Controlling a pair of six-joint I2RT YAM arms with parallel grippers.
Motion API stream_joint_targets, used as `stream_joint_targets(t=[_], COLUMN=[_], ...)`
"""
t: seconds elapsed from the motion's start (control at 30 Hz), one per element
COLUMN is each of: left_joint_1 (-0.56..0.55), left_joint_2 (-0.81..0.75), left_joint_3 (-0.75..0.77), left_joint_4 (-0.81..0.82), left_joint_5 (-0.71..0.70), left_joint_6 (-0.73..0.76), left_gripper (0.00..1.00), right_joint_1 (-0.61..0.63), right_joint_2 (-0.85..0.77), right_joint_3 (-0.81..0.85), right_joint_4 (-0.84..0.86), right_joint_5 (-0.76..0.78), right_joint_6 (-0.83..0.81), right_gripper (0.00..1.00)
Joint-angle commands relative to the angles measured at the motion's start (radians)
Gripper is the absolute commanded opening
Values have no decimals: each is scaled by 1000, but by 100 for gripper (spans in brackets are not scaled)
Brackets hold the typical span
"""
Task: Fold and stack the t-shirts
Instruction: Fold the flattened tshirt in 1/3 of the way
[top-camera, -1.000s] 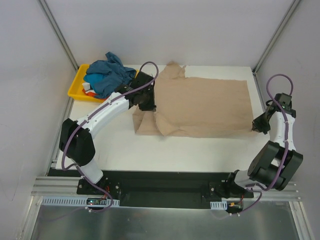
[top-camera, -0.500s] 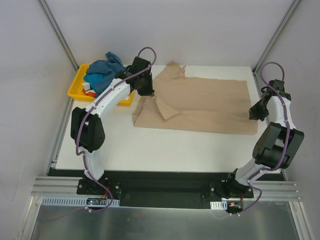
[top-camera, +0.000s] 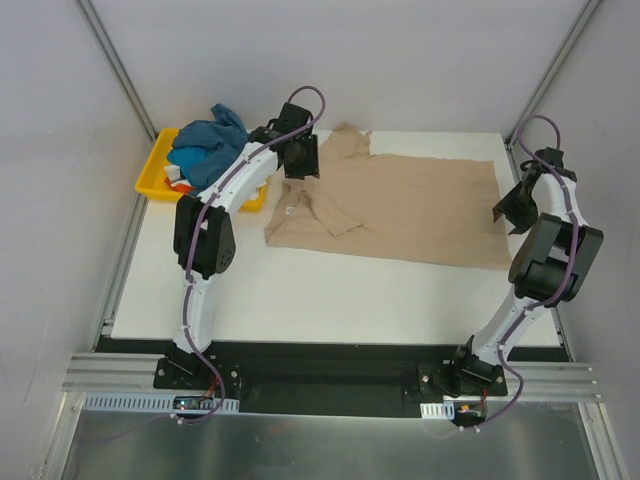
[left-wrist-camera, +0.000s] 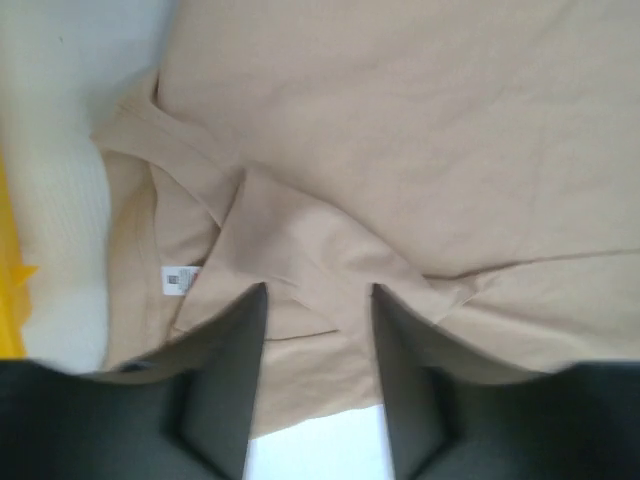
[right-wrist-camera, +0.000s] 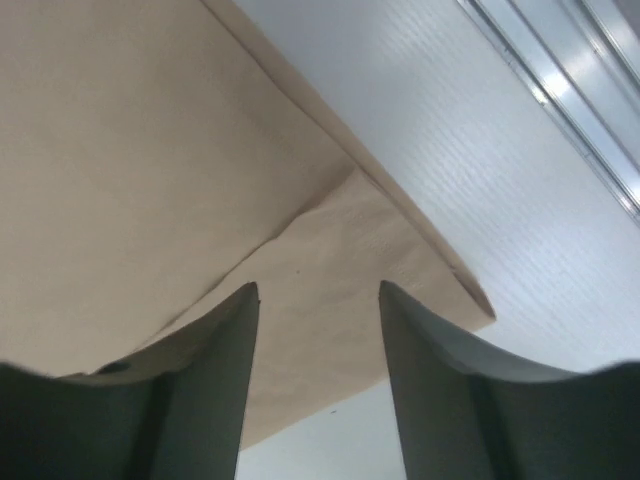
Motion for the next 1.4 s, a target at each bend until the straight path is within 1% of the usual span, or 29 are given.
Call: stream_joint_targets(t=[0.0,0.03,0.07,0.13,0.17,0.2,0.23,0.3,0.33,0.4,0.5,0.63,0.73,0.77,0.83,0.87,0.93,0.97,1.03,1.17,1.3,1.33,1.37], left_joint_1=[19,19,18,13,9,-2,-7,-16,-16,-16,-16,-16,-16,-14,-16,-16,-14,-16,-16,-16,-17,-19,-19], left_joint_2=[-15,-55,-78,-147,-167,-185,-213,-228,-233,-215,-161,-127,-138,-144,-167,-178,-205,-215,-248,-340,-530,-567,-633], left_joint_3=[71,52,29,-62,-96,-164,-197,-289,-313,-355,-357,-383,-467,-523,-586,-649,-708,-761,-812,-993,-1182,-1250,-1277], left_joint_4=[-40,-40,-40,-38,-38,-34,-29,4,20,62,83,90,121,130,156,184,201,211,218,228,225,225,225], left_joint_5=[-52,-45,-42,-29,-23,-16,-8,14,32,98,139,152,150,150,155,156,147,143,139,129,104,101,107], left_joint_6=[21,16,5,-5,-25,-31,-47,-64,-79,-88,-105,-128,-143,-148,-171,-174,-183,-186,-191,-217,-280,-292,-300], left_gripper=[67,96,99,99,99,99,99,99,99,99,99,99,99,99,99,99,99,100,99,99,99,99,99], right_joint_1=[23,38,46,72,81,92,112,129,148,170,216,231,231,231,230,230,230,230,228,227,227,227,228], right_joint_2=[-50,-99,-124,-202,-227,-248,-288,-311,-305,-249,-158,-86,-67,-66,-69,-70,-89,-99,-135,-242,-326,-345,-387], right_joint_3=[54,41,9,-44,-71,-141,-175,-266,-278,-271,-225,-197,-242,-255,-297,-338,-383,-432,-476,-570,-651,-668,-677], right_joint_4=[-22,-22,-19,-13,-5,1,32,93,102,100,100,101,107,109,112,112,121,124,129,118,81,80,75], right_joint_5=[0,12,9,-5,-15,-25,-46,-87,-157,-186,-204,-203,-192,-192,-193,-193,-193,-196,-209,-164,-118,-120,-121], right_joint_6=[-80,-88,-96,-108,-110,-104,-96,-90,-84,-88,-96,-94,-93,-90,-87,-81,-73,-71,-68,-48,-51,-54,-58], right_gripper=[64,67,81,94,97,97,97,97,97,97,97,97,97,97,97,97,97,97,97,97,97,97,97])
